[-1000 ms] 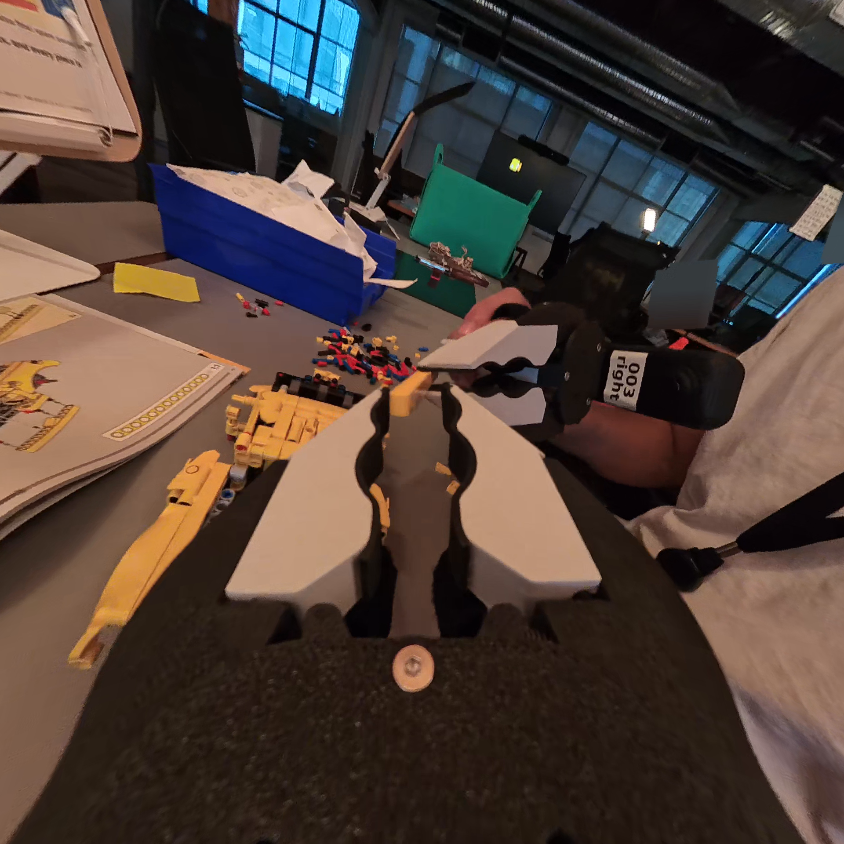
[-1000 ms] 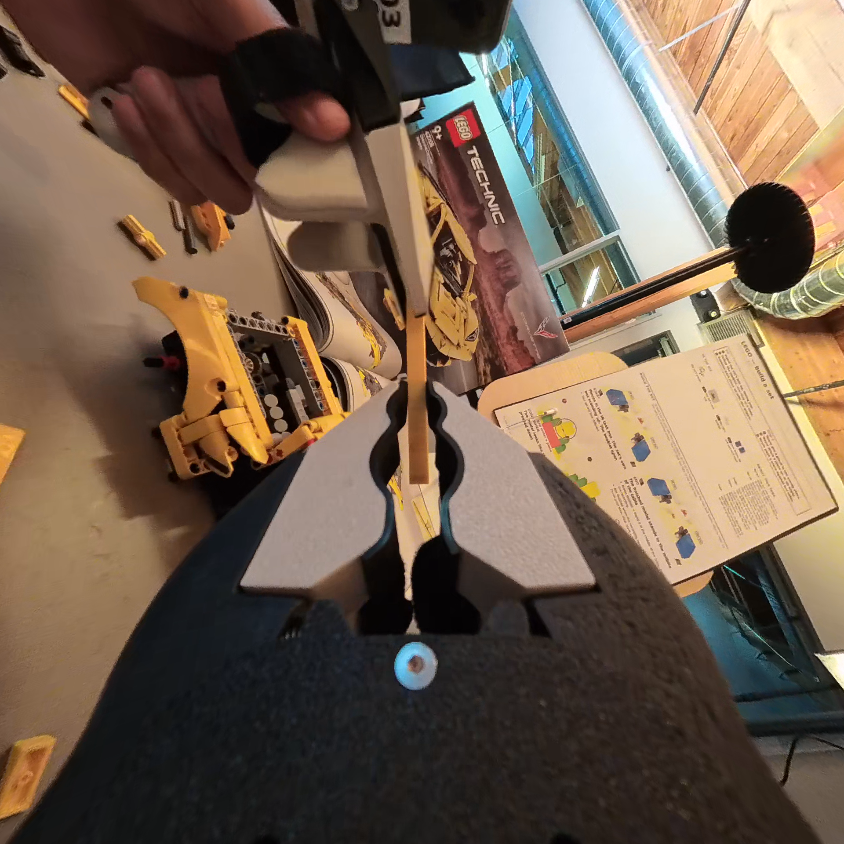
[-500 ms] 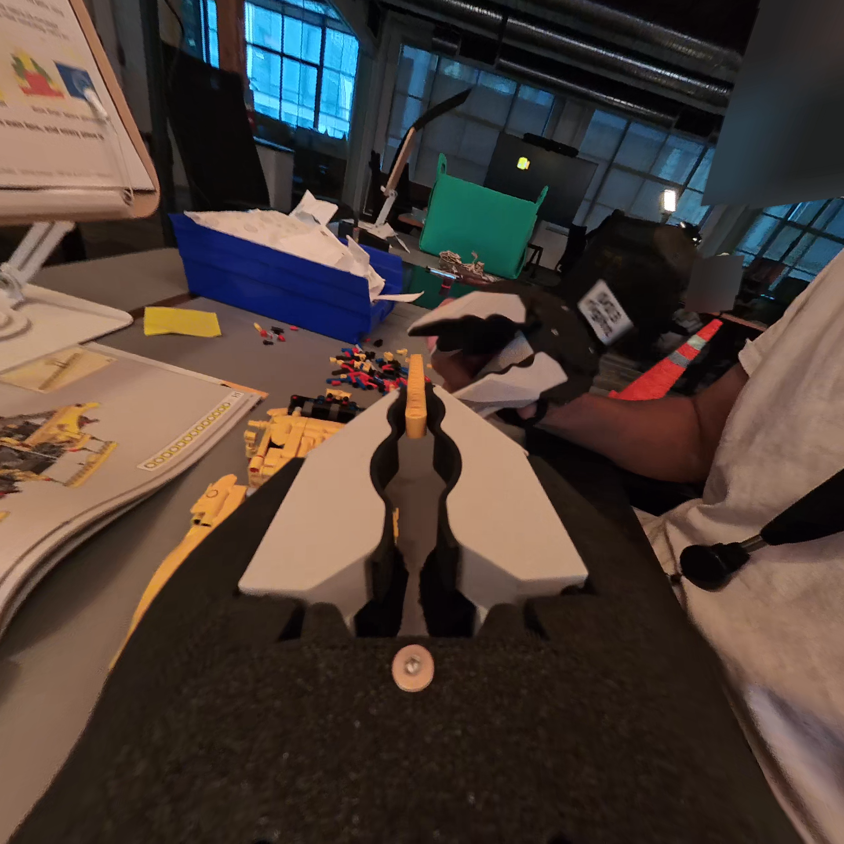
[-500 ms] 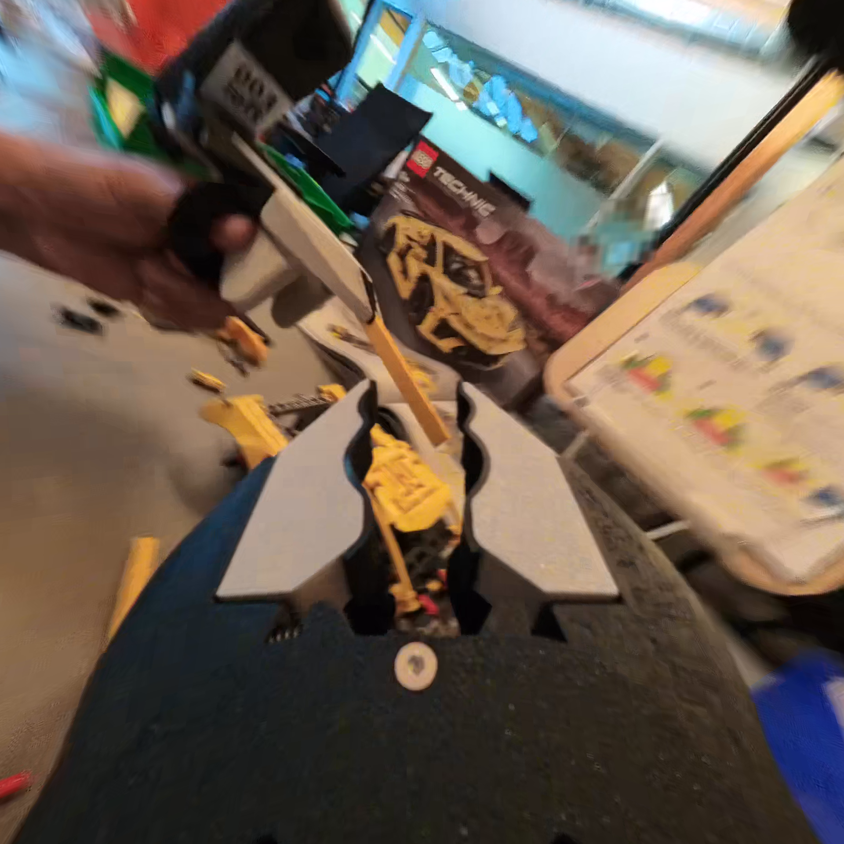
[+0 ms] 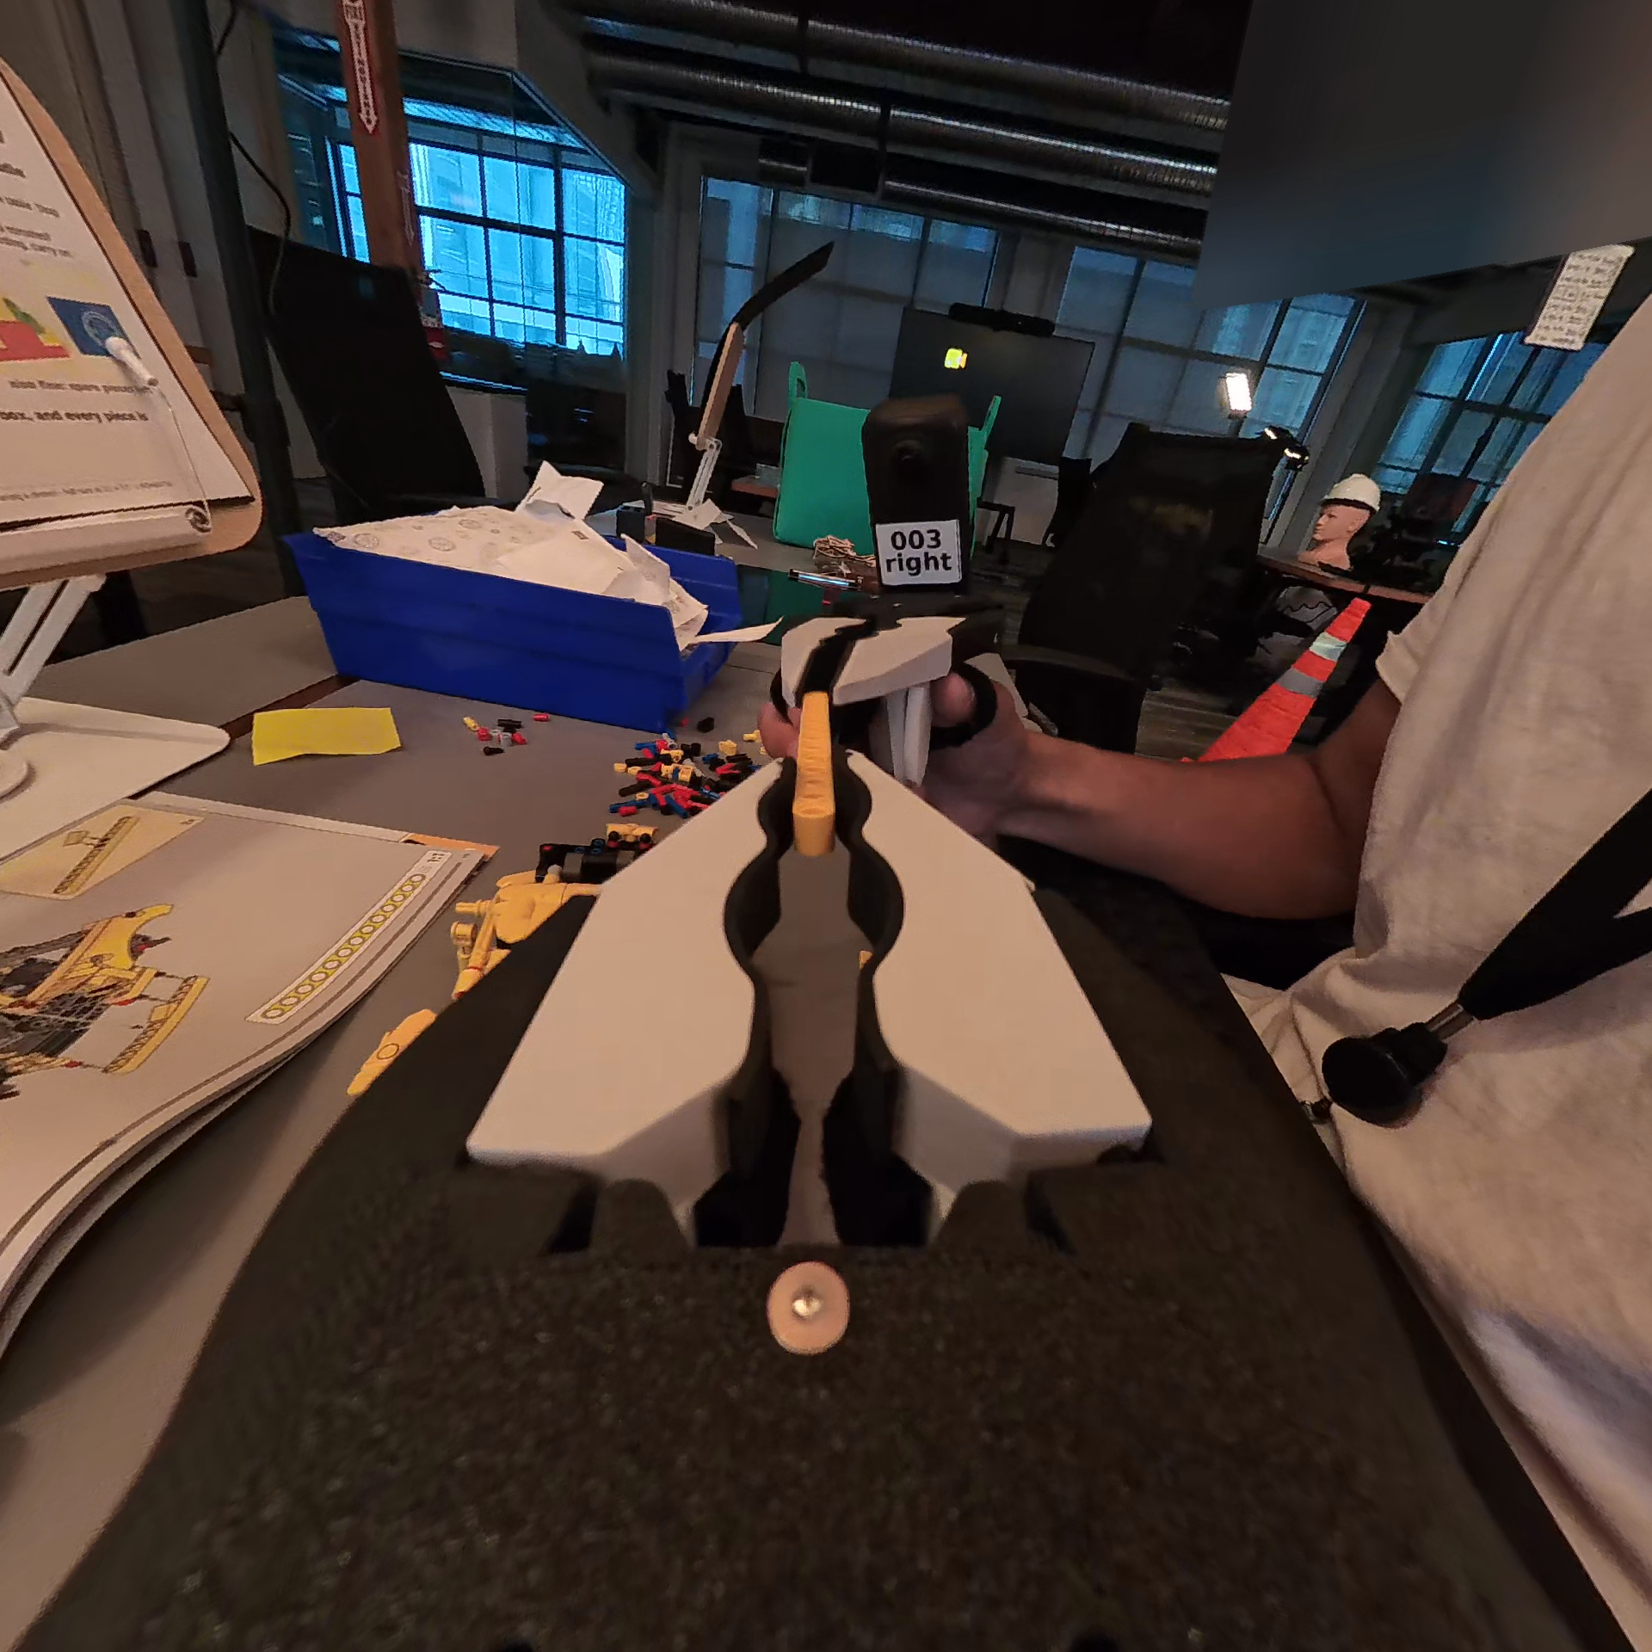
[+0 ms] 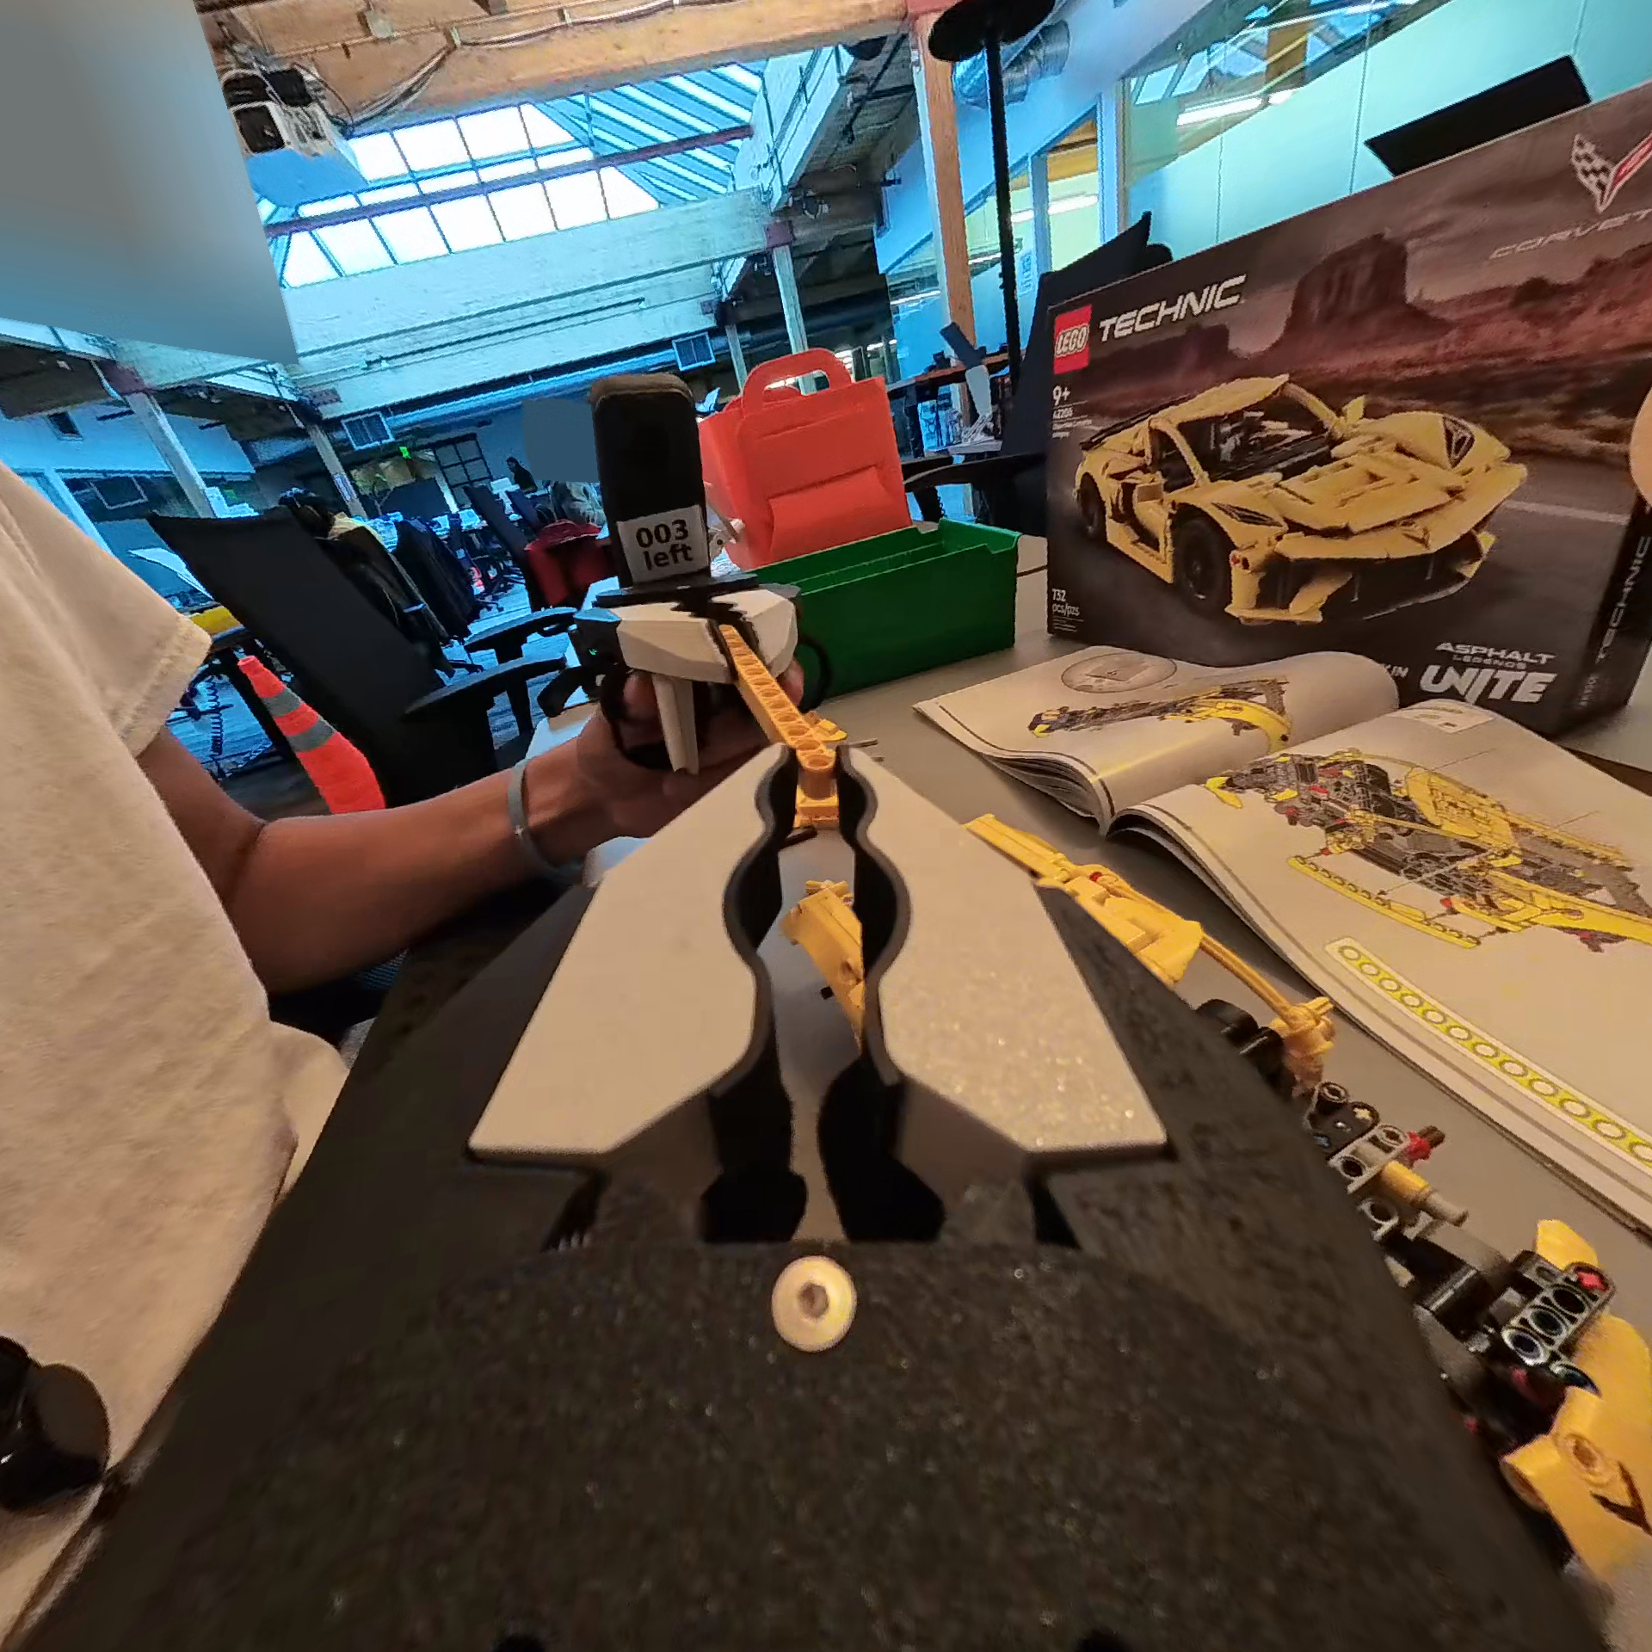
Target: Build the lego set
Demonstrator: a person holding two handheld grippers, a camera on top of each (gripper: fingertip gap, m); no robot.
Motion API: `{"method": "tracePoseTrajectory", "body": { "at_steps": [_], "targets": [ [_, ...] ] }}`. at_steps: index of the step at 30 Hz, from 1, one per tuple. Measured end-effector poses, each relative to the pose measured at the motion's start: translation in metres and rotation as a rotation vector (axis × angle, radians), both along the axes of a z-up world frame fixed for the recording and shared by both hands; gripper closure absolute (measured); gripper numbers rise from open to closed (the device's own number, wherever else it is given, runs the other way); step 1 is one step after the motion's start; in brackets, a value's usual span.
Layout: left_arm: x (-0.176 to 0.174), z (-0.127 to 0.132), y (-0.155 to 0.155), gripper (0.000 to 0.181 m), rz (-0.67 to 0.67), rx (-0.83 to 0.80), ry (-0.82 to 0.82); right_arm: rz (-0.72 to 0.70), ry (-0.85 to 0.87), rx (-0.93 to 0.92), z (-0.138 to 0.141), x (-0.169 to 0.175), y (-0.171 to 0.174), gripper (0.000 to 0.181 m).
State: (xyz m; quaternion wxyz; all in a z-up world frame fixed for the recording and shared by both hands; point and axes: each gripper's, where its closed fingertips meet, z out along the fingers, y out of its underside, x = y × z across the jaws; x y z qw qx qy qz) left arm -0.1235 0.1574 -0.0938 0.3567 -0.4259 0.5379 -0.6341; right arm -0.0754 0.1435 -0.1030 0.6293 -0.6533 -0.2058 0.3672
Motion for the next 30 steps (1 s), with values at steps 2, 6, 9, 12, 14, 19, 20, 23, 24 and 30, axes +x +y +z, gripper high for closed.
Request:
{"method": "tracePoseTrajectory", "body": {
  "at_steps": [2,6,9,12,14,19,20,23,24,30],
  "targets": [
    [0.000,0.000,0.000,0.174,-0.003,-0.005,0.002,-0.002,-0.003,0.004,0.000,0.000,0.000,0.175],
    [0.001,-0.001,0.000,0.174,-0.006,-0.012,0.008,0.004,0.002,-0.005,-0.001,0.001,0.000,0.175],
    [0.001,-0.002,0.001,0.174,0.003,-0.017,0.019,-0.014,-0.013,-0.002,-0.002,0.002,0.001,0.175],
    [0.005,-0.008,0.013,0.174,0.097,0.044,0.046,-0.145,-0.071,0.023,-0.005,0.014,0.013,0.170],
    [0.008,-0.014,0.027,0.174,0.216,0.133,0.066,-0.290,-0.126,0.049,-0.004,0.028,0.023,0.170],
    [0.006,-0.016,0.061,0.174,0.478,0.290,0.070,-0.781,-0.435,0.089,-0.003,0.100,0.067,0.181],
    [0.003,-0.014,0.066,0.174,0.509,0.291,0.066,-0.815,-0.480,0.060,-0.003,0.117,0.079,0.181],
    [-0.001,-0.012,0.075,0.174,0.532,0.245,0.059,-0.750,-0.408,-0.137,-0.022,0.153,0.125,0.181],
    [-0.002,-0.011,0.077,0.174,0.534,0.224,0.057,-0.730,-0.400,-0.195,-0.035,0.166,0.144,0.181],
    [-0.005,-0.013,0.082,0.174,0.523,0.169,0.062,-0.679,-0.487,-0.548,-0.115,0.198,0.215,0.181]
  ]
}}
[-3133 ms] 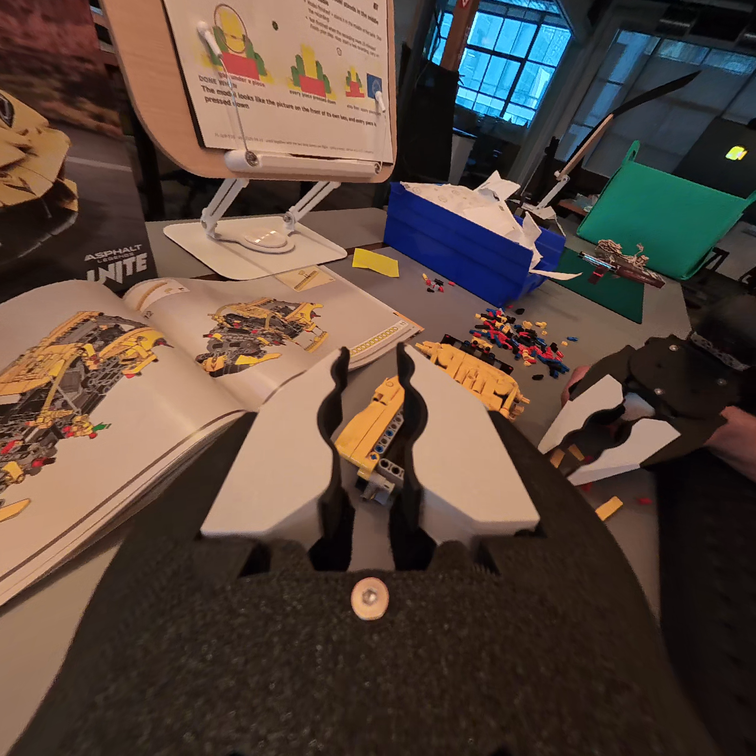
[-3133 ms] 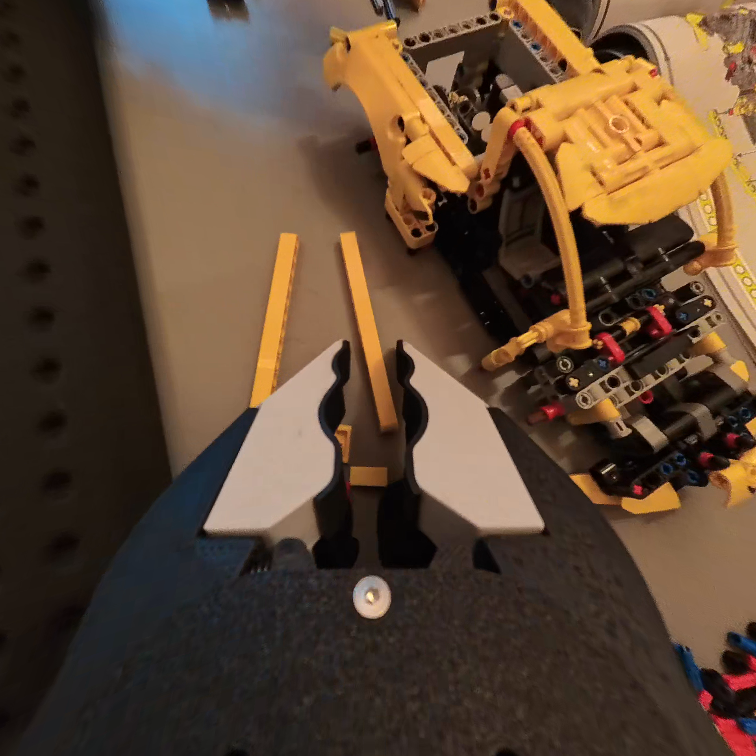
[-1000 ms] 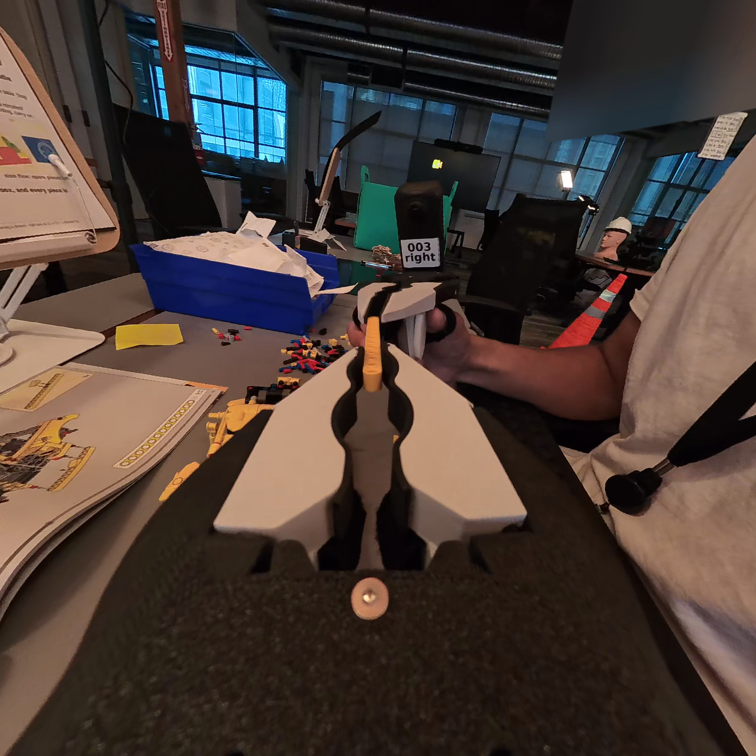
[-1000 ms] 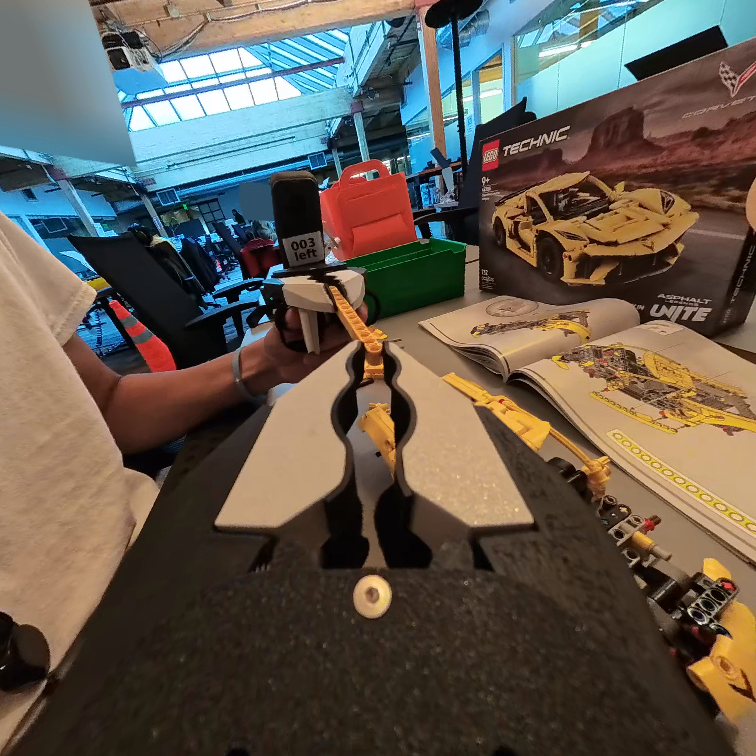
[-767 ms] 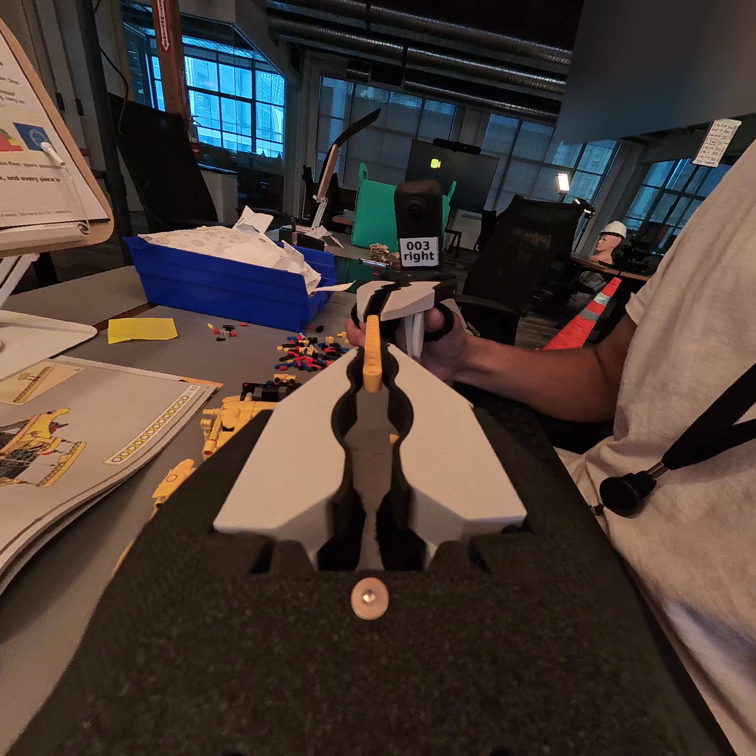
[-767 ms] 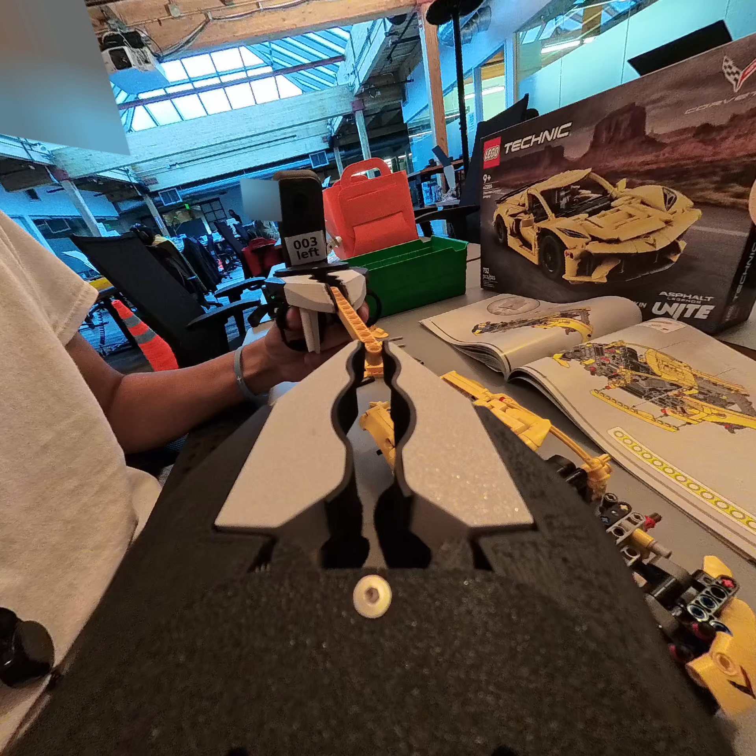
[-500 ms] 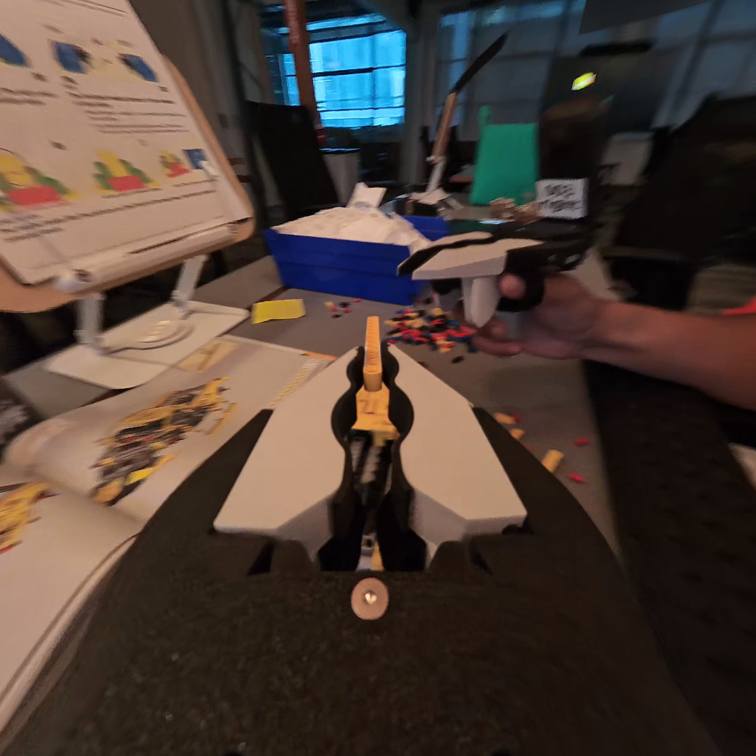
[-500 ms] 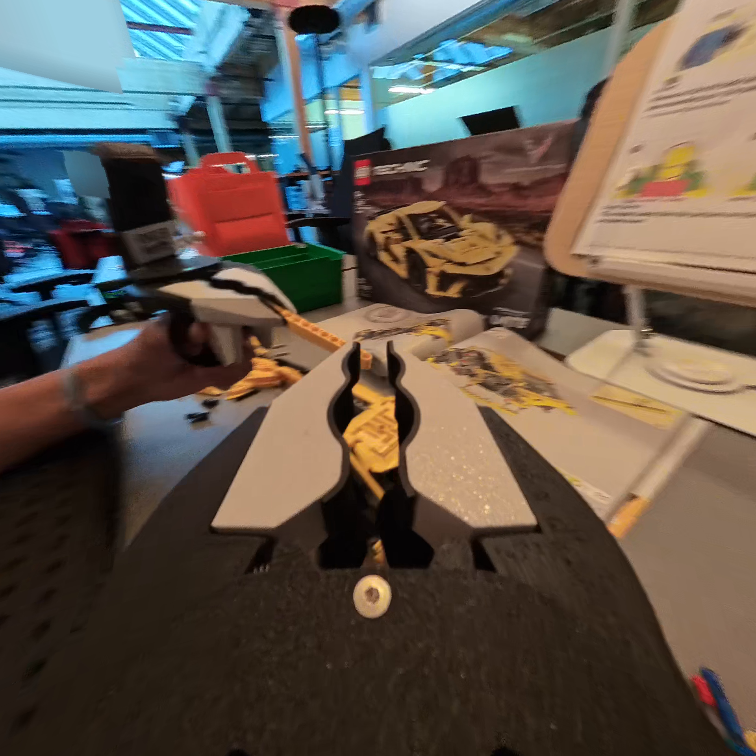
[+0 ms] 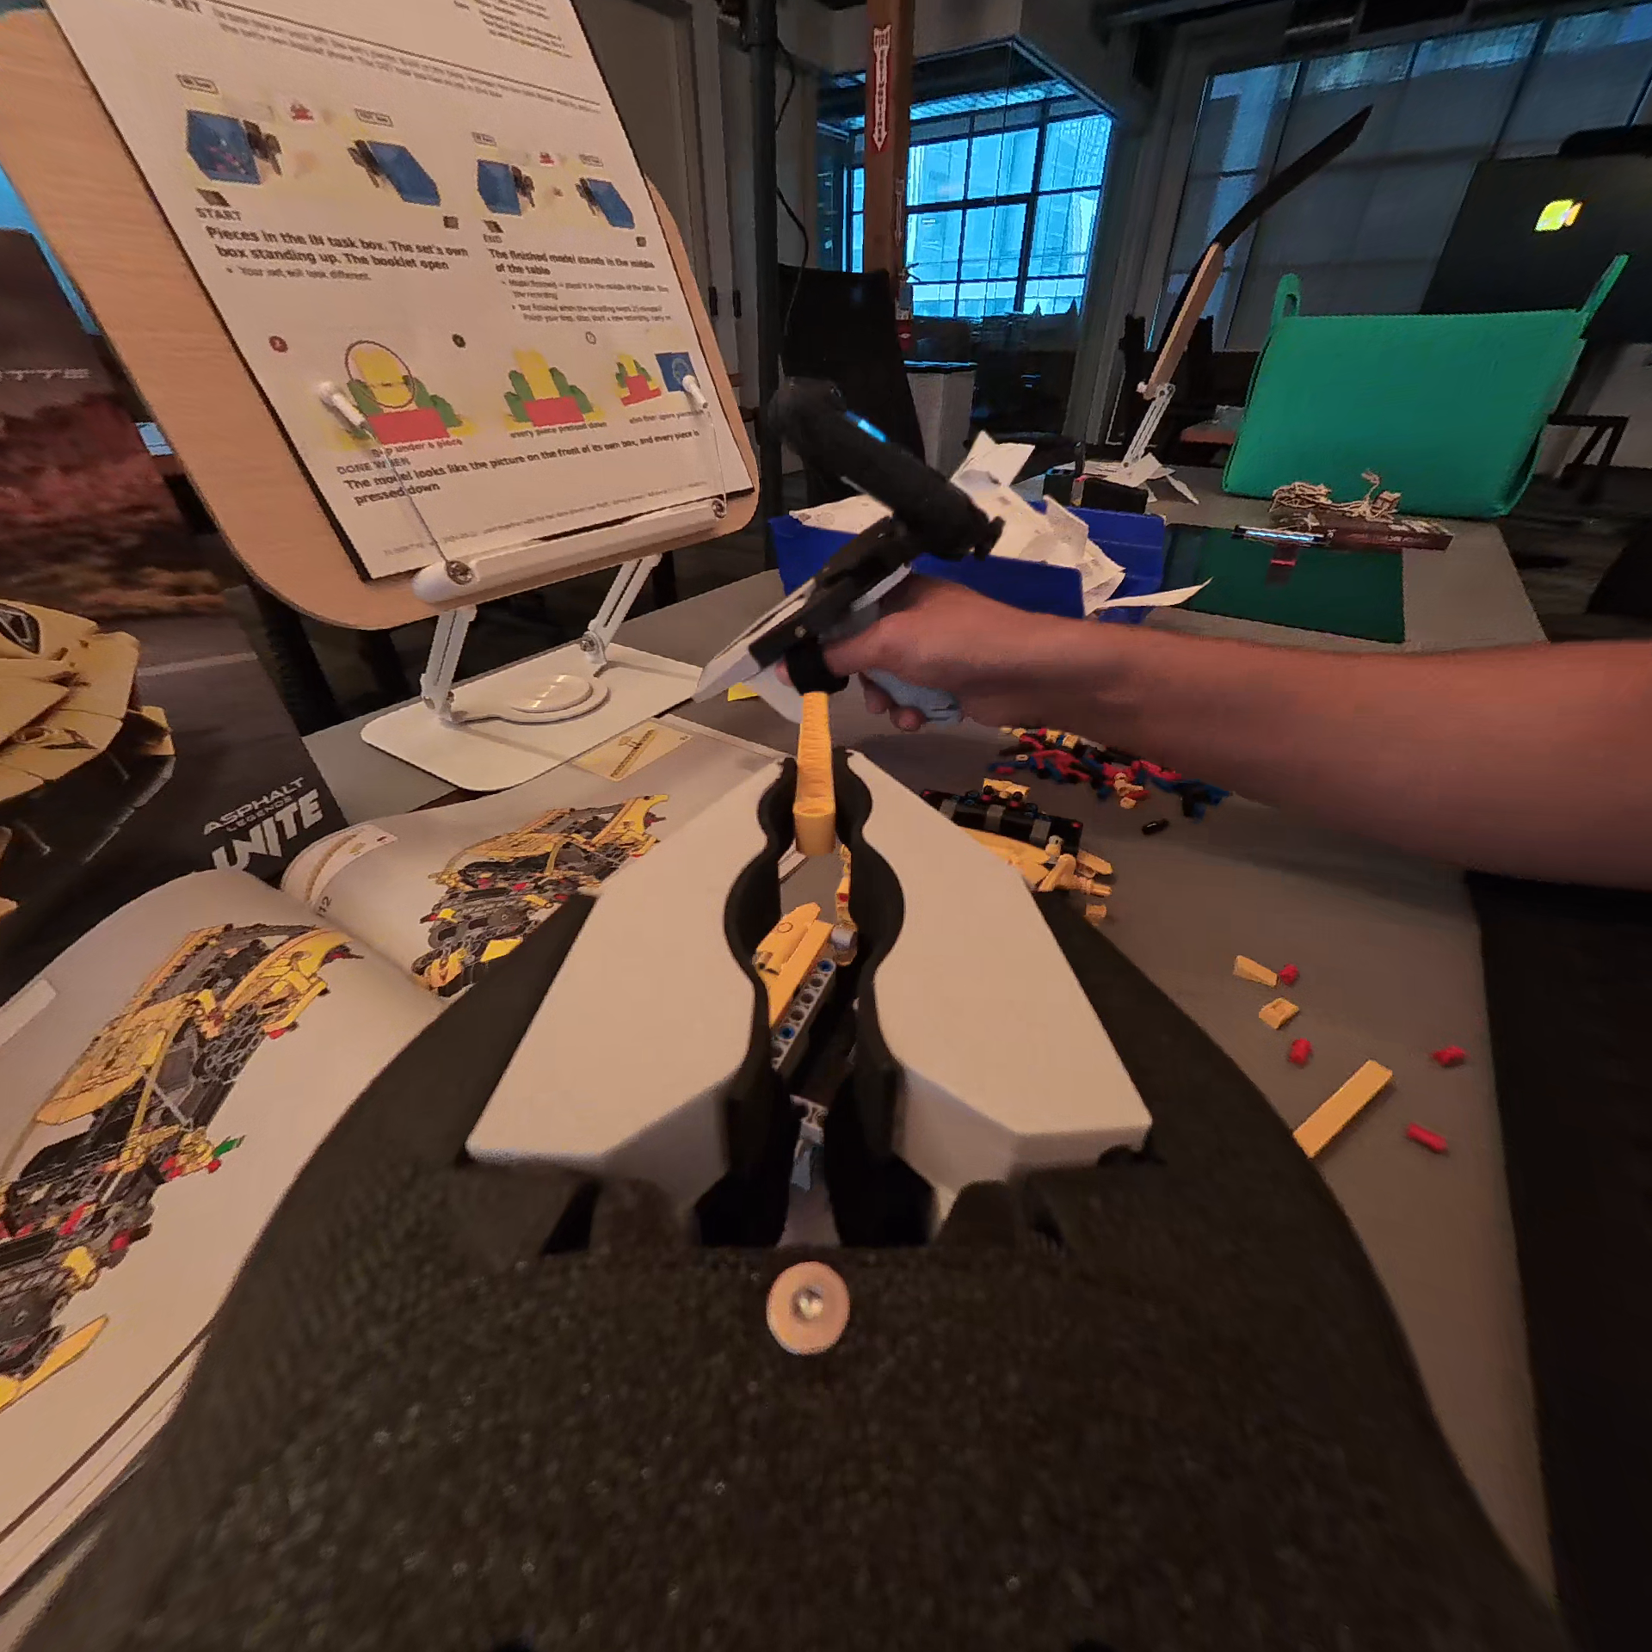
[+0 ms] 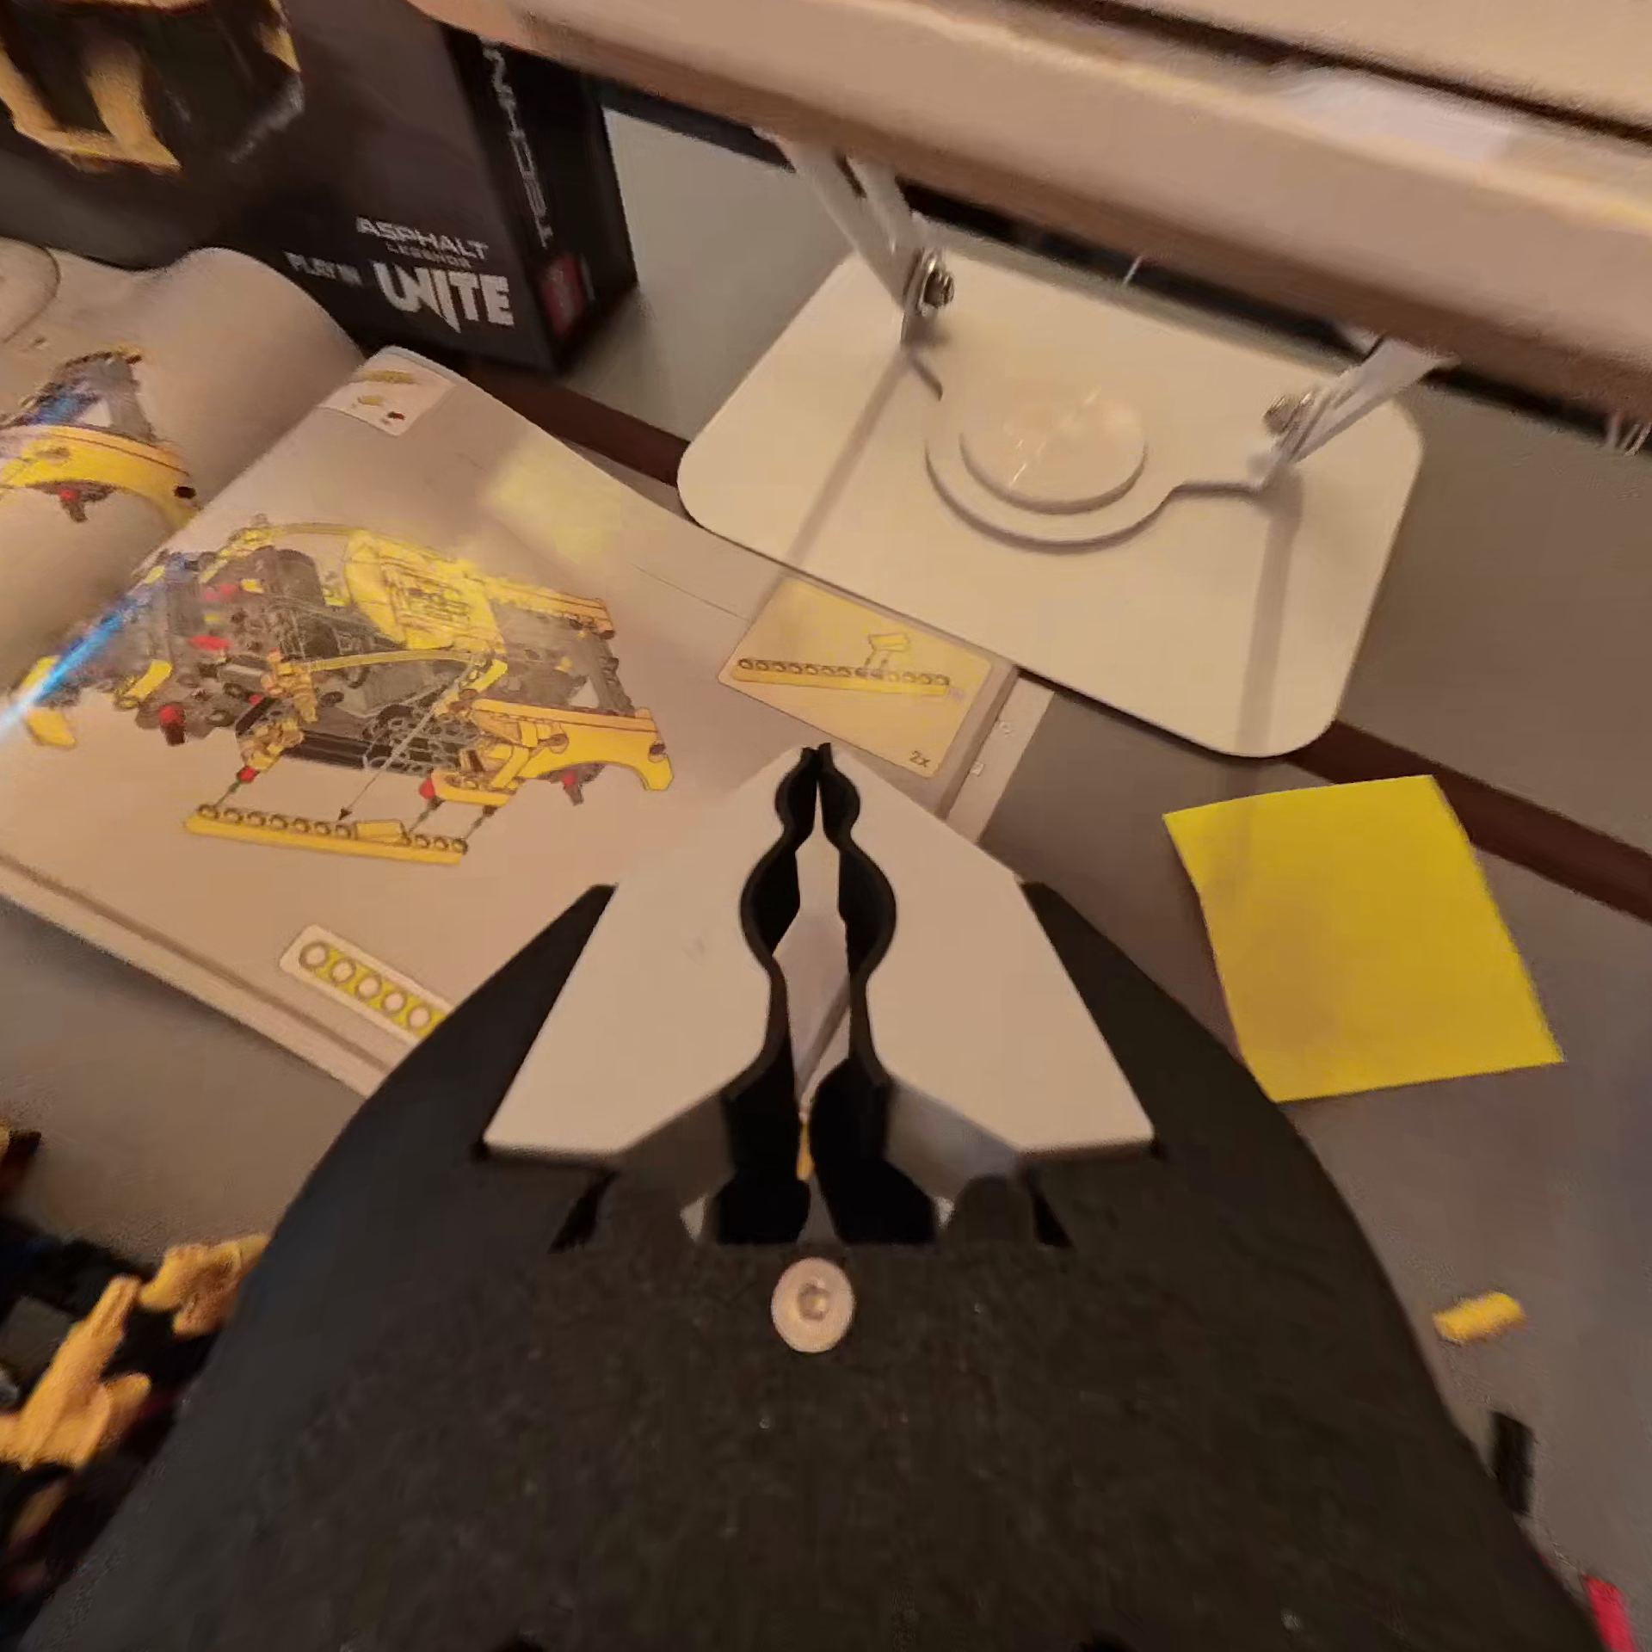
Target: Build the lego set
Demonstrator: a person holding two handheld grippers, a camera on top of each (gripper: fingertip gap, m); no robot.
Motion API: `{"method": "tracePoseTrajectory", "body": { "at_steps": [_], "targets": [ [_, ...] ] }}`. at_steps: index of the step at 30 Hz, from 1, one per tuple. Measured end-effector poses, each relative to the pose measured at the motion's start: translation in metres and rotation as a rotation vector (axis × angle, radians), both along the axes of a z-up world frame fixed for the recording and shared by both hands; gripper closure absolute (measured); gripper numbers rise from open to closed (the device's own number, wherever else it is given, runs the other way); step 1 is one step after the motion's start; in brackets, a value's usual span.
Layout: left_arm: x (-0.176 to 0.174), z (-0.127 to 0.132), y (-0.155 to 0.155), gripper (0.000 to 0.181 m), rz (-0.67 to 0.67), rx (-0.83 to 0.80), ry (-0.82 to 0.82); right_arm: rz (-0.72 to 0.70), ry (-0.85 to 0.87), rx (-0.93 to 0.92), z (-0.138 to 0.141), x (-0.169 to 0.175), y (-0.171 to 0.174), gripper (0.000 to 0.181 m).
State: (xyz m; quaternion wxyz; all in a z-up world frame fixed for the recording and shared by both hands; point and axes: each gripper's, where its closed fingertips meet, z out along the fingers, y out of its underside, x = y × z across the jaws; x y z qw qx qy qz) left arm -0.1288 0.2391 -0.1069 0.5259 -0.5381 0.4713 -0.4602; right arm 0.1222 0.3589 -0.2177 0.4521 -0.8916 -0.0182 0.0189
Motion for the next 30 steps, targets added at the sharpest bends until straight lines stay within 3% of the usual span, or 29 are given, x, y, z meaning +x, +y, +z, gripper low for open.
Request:
{"method": "tracePoseTrajectory", "body": {
  "at_steps": [3,6,10,12,15,18,21,26,30],
  "targets": [
    [-0.002,-0.002,0.004,0.174,0.002,-0.024,0.000,-0.081,0.025,0.039,-0.004,0.004,0.009,0.181],
    [-0.005,0.003,0.006,0.174,-0.016,-0.071,-0.040,-0.064,-0.054,0.034,-0.005,0.003,0.015,0.181],
    [-0.009,0.006,0.010,0.174,-0.022,-0.091,-0.073,-0.001,-0.028,0.054,0.007,-0.017,0.019,0.181],
    [-0.010,0.006,0.011,0.174,-0.013,-0.073,-0.070,0.149,0.059,0.121,0.034,-0.057,0.010,0.181],
    [-0.009,0.006,0.008,0.174,-0.003,-0.024,-0.047,0.438,0.203,0.243,0.092,-0.143,-0.042,0.181],
    [-0.007,0.001,0.005,0.174,0.007,0.035,0.004,0.445,0.150,0.395,0.114,-0.179,-0.088,0.181],
    [-0.003,-0.005,0.002,0.174,0.010,0.066,0.046,0.427,0.117,0.437,0.110,-0.194,-0.106,0.181],
    [-0.001,-0.005,-0.001,0.174,0.011,0.096,0.060,0.439,-0.015,0.396,0.100,-0.193,-0.105,0.181],
    [-0.002,-0.004,-0.001,0.174,0.013,0.106,0.056,0.469,0.061,0.383,0.101,-0.197,-0.107,0.181]
  ]
}}
